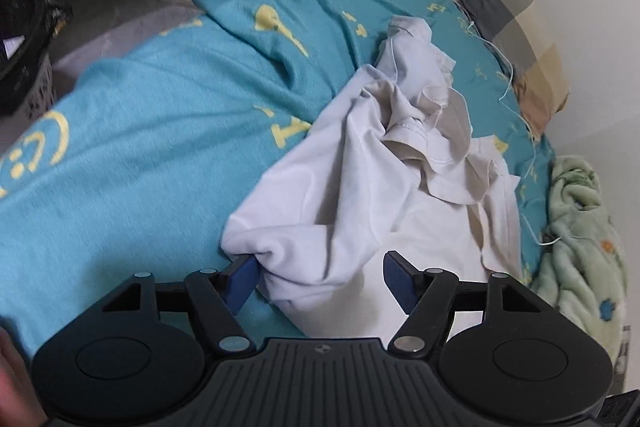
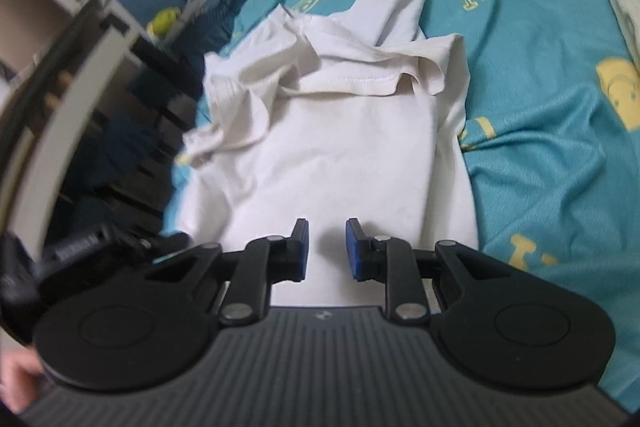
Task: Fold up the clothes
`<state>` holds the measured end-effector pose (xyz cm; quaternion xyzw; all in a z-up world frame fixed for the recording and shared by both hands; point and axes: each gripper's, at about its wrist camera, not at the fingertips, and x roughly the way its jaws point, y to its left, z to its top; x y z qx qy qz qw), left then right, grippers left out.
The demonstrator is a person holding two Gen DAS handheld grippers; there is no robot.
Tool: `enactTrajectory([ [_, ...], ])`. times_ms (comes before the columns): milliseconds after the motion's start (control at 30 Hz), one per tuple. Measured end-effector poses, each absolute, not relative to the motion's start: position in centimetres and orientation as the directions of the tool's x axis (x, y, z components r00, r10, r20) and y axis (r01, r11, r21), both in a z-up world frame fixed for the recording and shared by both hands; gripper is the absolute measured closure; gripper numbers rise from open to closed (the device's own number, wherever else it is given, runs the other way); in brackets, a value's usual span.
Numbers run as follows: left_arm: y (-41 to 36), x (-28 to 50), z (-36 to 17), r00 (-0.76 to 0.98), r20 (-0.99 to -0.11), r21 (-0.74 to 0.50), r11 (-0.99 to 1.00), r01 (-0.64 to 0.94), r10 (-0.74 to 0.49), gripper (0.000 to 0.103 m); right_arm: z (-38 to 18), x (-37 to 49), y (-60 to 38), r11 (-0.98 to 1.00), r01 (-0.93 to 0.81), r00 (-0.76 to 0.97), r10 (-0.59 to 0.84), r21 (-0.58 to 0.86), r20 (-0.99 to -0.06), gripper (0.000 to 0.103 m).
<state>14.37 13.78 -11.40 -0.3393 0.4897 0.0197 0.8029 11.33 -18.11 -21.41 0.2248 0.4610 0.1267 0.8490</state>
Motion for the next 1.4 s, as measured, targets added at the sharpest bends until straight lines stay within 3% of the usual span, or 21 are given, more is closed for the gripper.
enactTrajectory([
  [200,13.4,13.4,-8.3,0.625,-0.750,-0.484,0.823,-0.296,-0.216,0.031,-22.5,11.8,-17.5,0.906,-0.025,0.519,0.373,0.423,-0.769,0.083],
  [300,12.0,13.9,-7.0,0.675,-0.720,-0.399,0.892,-0.212,-0.161,0.029,-22.6,11.8,-17.4,0.908,-0.023,0.518,0.369,0.418,-0.772,0.083],
  [400,10.9,15.5,-7.9,0.649,-0.736,-0.387,0.906,-0.170,-0.192,0.032,-22.6,11.8,-17.3,0.908,-0.021,0.519,0.368,0.418,-0.772,0.083],
  [467,10.2,16.6,-8.7,0.622,-0.753,-0.375,0.917,-0.137,-0.215,0.040,-22.6,11.8,-17.4,0.906,-0.018,0.520,0.370,0.423,-0.770,0.083],
  [533,9.9,17.3,-9.4,0.608,-0.765,-0.352,0.929,-0.118,-0.212,0.068,-22.6,11.8,-17.4,0.905,-0.016,0.522,0.371,0.426,-0.768,0.083],
  [567,9.7,17.6,-9.7,0.602,-0.771,-0.340,0.934,-0.109,-0.210,0.077,-22.7,11.8,-17.5,0.904,-0.016,0.524,0.371,0.427,-0.767,0.083],
  [600,9.5,17.9,-10.1,0.595,-0.776,-0.328,0.939,-0.100,-0.208,0.094,-22.6,11.7,-17.5,0.905,-0.017,0.525,0.371,0.426,-0.766,0.083],
  [800,9.6,18.7,-9.0,0.680,-0.728,-0.190,0.979,-0.071,-0.092,0.098,-22.6,11.3,-17.5,0.906,-0.026,0.533,0.370,0.422,-0.761,0.083],
  [867,9.0,19.3,-9.8,0.658,-0.751,-0.134,0.988,-0.070,-0.055,0.098,-22.7,11.4,-17.6,0.906,-0.021,0.529,0.370,0.424,-0.764,0.083],
  [1000,9.2,18.7,-9.6,0.639,-0.767,-0.153,0.985,-0.082,-0.066,0.090,-22.9,11.5,-18.0,0.902,-0.010,0.523,0.372,0.431,-0.767,0.083],
  [1100,10.3,16.8,-8.1,0.640,-0.759,-0.244,0.963,-0.111,-0.119,0.060,-22.9,11.5,-18.5,0.883,0.010,0.526,0.395,0.470,-0.753,0.082],
  [1300,11.3,11.5,-6.4,0.598,-0.720,-0.522,0.843,-0.131,-0.353,0.023,-22.2,10.9,-19.8,0.842,0.049,0.553,0.425,0.537,-0.717,0.080],
  [1400,11.1,10.4,-8.5,0.534,-0.728,-0.600,0.776,-0.194,-0.429,0.023,-21.6,10.4,-20.3,0.801,0.064,0.562,0.464,0.595,-0.685,0.080],
])
